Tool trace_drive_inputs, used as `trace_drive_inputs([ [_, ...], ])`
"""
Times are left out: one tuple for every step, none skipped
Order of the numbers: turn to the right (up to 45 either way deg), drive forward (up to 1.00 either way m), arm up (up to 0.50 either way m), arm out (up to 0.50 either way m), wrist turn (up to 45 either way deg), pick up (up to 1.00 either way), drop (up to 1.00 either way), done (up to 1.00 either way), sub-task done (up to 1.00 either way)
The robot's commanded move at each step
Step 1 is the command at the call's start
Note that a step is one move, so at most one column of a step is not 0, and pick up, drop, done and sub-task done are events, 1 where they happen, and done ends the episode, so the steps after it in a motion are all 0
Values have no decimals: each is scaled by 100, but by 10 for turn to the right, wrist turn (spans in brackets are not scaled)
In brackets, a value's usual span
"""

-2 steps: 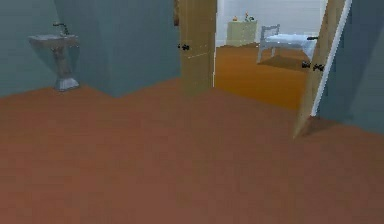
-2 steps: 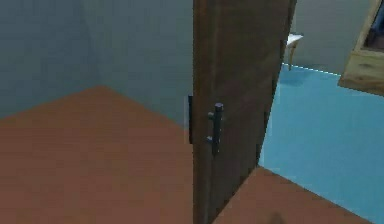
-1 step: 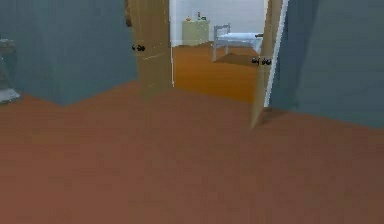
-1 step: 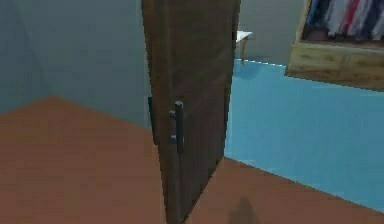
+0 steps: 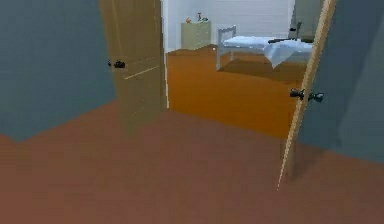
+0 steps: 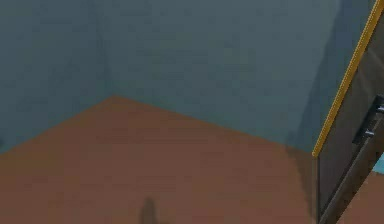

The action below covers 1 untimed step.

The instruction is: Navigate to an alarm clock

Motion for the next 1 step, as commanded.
trace_drive_inputs([
  [30, 0, 0, 0, 0, 0, 0, 0, 0],
])
